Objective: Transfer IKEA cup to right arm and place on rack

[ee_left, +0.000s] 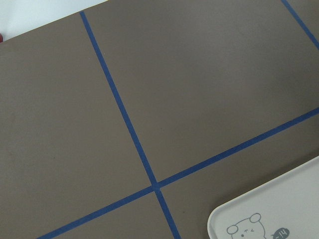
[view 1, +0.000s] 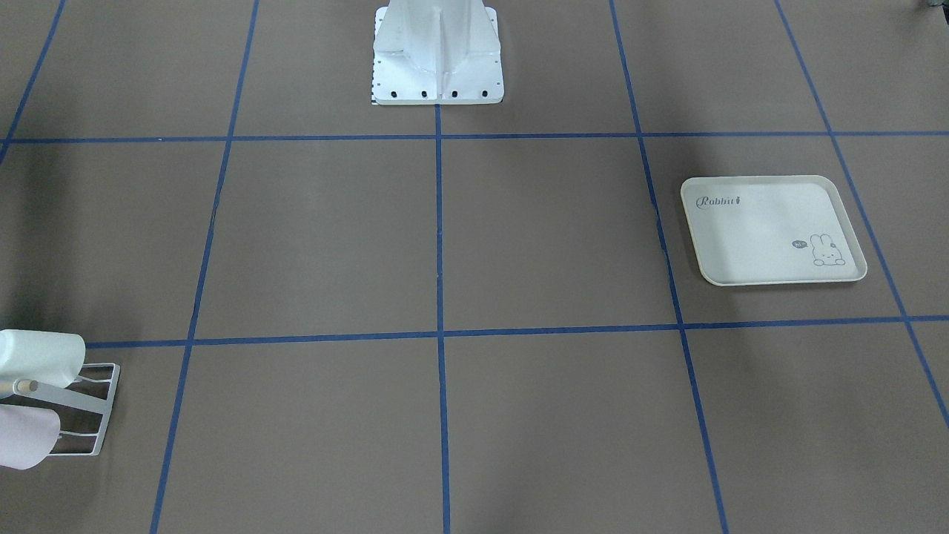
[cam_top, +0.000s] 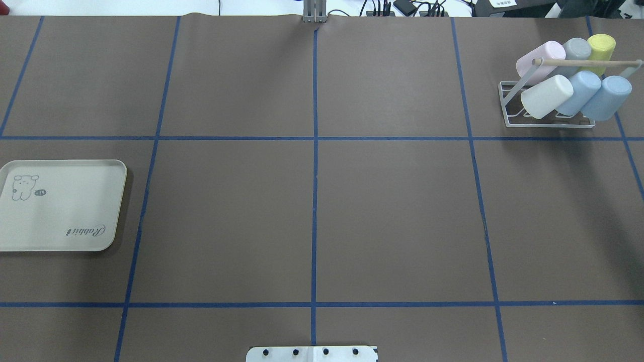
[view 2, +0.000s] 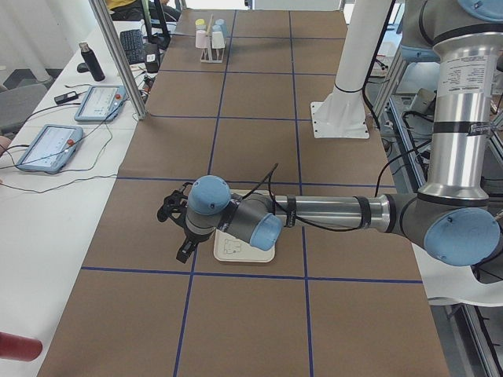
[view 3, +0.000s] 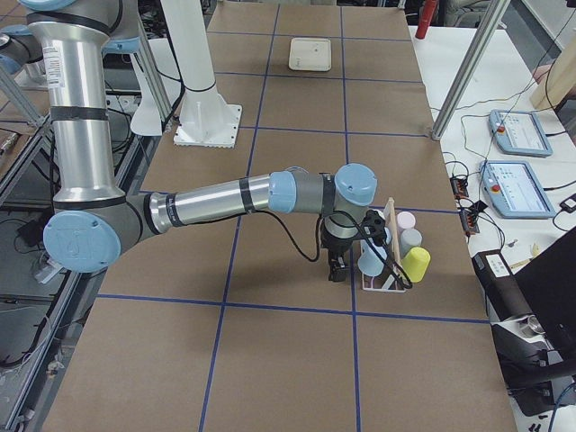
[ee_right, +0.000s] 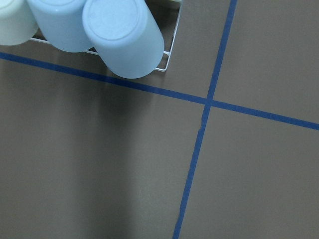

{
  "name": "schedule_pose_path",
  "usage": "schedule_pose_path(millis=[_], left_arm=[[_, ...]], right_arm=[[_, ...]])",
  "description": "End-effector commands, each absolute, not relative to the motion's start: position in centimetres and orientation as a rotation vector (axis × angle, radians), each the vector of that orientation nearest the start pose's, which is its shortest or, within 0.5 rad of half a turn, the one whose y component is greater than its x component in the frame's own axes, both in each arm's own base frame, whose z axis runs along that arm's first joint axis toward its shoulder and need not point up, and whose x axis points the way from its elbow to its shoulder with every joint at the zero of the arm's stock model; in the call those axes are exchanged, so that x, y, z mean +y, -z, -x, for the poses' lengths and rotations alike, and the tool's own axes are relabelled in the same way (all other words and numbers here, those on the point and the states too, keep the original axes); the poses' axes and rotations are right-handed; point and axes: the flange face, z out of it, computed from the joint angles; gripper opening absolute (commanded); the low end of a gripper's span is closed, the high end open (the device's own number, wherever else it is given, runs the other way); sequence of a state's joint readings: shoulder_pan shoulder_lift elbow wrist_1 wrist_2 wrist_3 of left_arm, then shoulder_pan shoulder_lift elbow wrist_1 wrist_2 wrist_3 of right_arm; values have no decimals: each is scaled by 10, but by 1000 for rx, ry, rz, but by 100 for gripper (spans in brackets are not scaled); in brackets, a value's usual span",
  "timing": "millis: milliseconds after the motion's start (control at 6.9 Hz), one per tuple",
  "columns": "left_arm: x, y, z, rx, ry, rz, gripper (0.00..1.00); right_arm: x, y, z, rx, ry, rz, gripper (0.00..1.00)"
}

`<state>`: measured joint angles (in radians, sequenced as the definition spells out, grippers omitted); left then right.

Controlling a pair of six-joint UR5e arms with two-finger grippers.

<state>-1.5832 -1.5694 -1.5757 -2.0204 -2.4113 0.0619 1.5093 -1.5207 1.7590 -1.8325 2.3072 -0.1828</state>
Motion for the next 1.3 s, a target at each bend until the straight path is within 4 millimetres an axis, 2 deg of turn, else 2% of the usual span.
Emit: schedule_pose_path(millis=[0,145,435,580,725,869,1159], left_arm=[[-510,-586,69,787,-144,-448,99],[-509,-599,69,756,-106,-371,99],[-514,-593,76,680,-26,-234,99],[-509,-598,75,683,-13,-194,99],[-500,-585,74,693,-21,-206,99],[-496,-585,73,695,-22,-208,99],[-452,-589,75,645,-53,-254,99]], right_arm=[[-502,-572,-35,-747,221,-20,100],[-501,-574,-35,-747,218,-15,100],[-495,-582,-35,-750,213,3,100],[-494,-584,-35,-751,211,6,100],[-492,-586,-35,-752,208,10,100],[-492,-586,-35,-752,208,10,100],[-492,-586,-35,-752,207,12,100]])
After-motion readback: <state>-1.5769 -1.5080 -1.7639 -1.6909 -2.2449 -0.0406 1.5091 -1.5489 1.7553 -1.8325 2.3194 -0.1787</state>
